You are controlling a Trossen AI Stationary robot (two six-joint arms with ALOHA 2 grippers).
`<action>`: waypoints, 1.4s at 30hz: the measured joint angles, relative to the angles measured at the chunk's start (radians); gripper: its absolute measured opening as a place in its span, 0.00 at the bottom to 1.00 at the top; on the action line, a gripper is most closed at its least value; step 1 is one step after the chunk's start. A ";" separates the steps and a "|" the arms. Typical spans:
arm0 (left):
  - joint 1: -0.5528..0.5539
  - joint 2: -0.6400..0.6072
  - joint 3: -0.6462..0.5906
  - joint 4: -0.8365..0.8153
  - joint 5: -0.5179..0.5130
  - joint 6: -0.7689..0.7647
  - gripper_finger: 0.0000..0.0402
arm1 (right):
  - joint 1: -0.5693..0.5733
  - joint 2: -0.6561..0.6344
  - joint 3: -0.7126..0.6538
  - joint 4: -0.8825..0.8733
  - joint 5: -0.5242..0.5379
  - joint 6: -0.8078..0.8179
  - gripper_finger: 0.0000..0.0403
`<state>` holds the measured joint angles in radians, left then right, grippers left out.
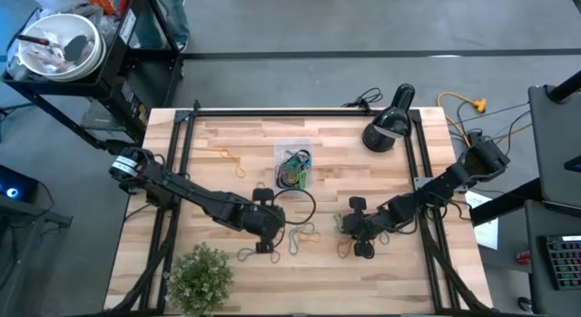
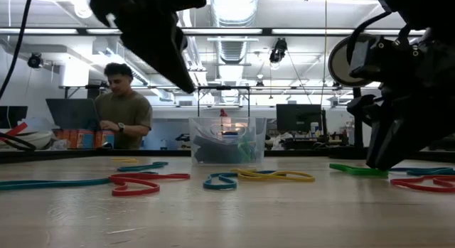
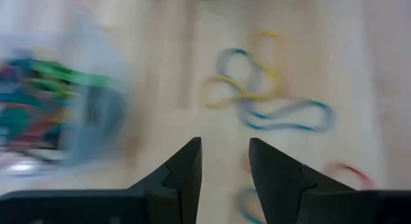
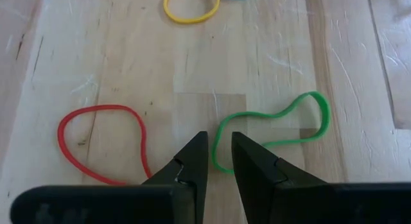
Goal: Pick and place rubber bands into bin
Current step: Put the red rubber band into the transparent bin
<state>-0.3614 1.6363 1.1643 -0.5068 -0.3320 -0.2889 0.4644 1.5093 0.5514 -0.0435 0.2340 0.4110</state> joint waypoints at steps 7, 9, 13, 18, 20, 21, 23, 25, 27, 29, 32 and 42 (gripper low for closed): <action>0.001 0.066 -0.012 -0.006 0.172 -0.123 0.28 | 0.000 0.000 0.000 0.002 -0.003 0.034 0.16; 0.002 0.097 -0.011 -0.003 0.205 -0.152 0.28 | 0.002 0.000 0.000 0.002 -0.008 0.035 0.16; 0.006 0.144 0.001 -0.005 0.249 -0.182 0.28 | 0.009 0.000 0.000 0.004 -0.009 0.035 0.16; 0.014 0.178 0.015 -0.001 0.247 -0.204 0.28 | 0.024 0.000 0.000 0.005 -0.009 0.035 0.15; 0.014 0.192 0.015 -0.001 0.247 -0.204 0.28 | 0.029 0.000 0.000 0.005 -0.009 0.035 0.15; 0.014 0.199 0.015 -0.001 0.248 -0.205 0.28 | 0.031 0.000 0.000 0.005 -0.009 0.035 0.15; 0.015 0.211 0.013 -0.002 0.248 -0.205 0.28 | 0.033 0.000 0.000 0.006 -0.008 0.035 0.15; 0.015 0.223 0.013 -0.004 0.248 -0.206 0.28 | 0.035 0.000 0.000 0.005 -0.008 0.036 0.15; 0.015 0.228 0.013 -0.007 0.249 -0.207 0.28 | 0.036 0.000 0.000 0.006 -0.008 0.035 0.14; 0.015 0.234 0.013 -0.005 0.248 -0.218 0.28 | 0.036 0.000 0.000 0.006 -0.008 0.035 0.14; 0.016 0.242 0.010 -0.005 0.248 -0.230 0.28 | 0.036 0.000 0.000 0.007 -0.008 0.035 0.15; 0.020 0.267 0.012 -0.025 0.264 -0.228 0.11 | 0.036 0.000 0.000 0.009 -0.008 0.035 0.14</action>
<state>-0.3418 1.9035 1.1767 -0.5322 -0.0676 -0.5164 0.5003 1.5093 0.5510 -0.0341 0.2264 0.4461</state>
